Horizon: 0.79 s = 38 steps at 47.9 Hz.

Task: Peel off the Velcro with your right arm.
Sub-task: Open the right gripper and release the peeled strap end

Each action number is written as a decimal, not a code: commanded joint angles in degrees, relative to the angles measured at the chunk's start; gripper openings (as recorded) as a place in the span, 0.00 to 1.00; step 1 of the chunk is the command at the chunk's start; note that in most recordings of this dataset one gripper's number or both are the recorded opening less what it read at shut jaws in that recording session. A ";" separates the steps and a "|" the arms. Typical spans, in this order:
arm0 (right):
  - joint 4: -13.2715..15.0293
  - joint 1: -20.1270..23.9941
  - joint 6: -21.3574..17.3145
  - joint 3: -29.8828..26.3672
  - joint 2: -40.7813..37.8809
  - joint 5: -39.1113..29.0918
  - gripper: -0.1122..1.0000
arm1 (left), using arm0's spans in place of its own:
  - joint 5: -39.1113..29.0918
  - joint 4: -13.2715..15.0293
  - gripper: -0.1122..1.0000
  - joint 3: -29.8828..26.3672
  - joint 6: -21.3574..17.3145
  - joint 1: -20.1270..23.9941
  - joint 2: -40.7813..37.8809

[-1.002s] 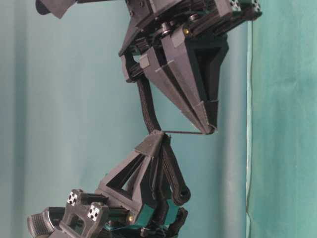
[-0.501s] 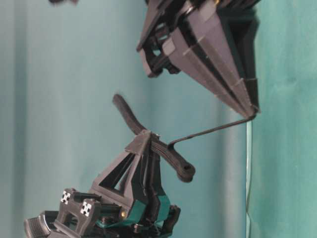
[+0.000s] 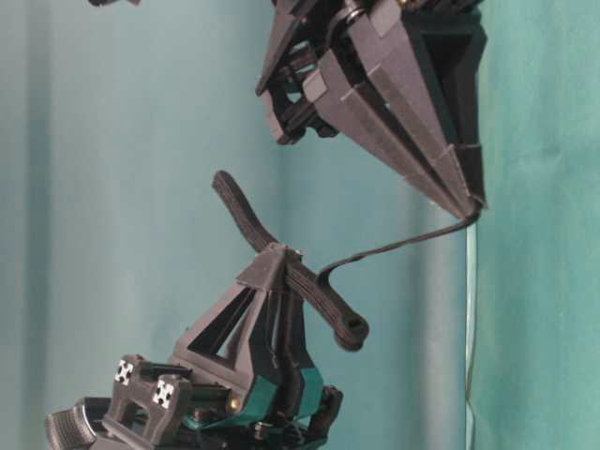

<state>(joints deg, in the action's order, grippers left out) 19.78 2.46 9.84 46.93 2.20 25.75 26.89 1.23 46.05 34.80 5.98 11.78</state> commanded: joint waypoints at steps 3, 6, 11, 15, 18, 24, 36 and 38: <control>-0.26 -0.26 -0.09 -0.35 1.58 -1.05 0.01 | 0.53 0.09 0.18 -0.09 -0.18 0.00 0.79; -0.18 -0.44 -0.09 -0.44 1.85 -1.49 0.01 | 0.62 0.09 0.18 0.18 -0.18 0.00 0.88; -0.26 -0.70 -0.18 -0.35 2.46 -1.67 0.01 | 0.53 0.09 0.18 0.62 -0.18 0.00 0.88; -0.35 -0.79 -0.18 -0.18 3.08 -1.67 0.04 | 0.53 0.09 0.18 0.97 -0.26 -0.09 0.88; -0.44 -0.79 -0.26 0.00 3.43 -1.58 0.09 | 0.62 0.09 0.18 1.32 -0.26 -0.26 1.05; -0.62 -0.88 -0.18 0.70 4.57 -1.41 0.29 | 0.62 0.09 0.18 2.02 -0.35 -0.70 1.14; -1.58 -1.32 -0.18 3.34 7.56 -1.41 0.34 | 0.62 0.09 0.18 3.52 -0.79 -1.58 2.02; -2.02 -1.58 -0.18 4.04 8.26 -1.41 0.34 | 0.53 0.09 0.18 3.96 -0.88 -1.67 2.46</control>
<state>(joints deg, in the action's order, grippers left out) 18.63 1.32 9.84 50.71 8.17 23.82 26.98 1.23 50.19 34.10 4.66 12.48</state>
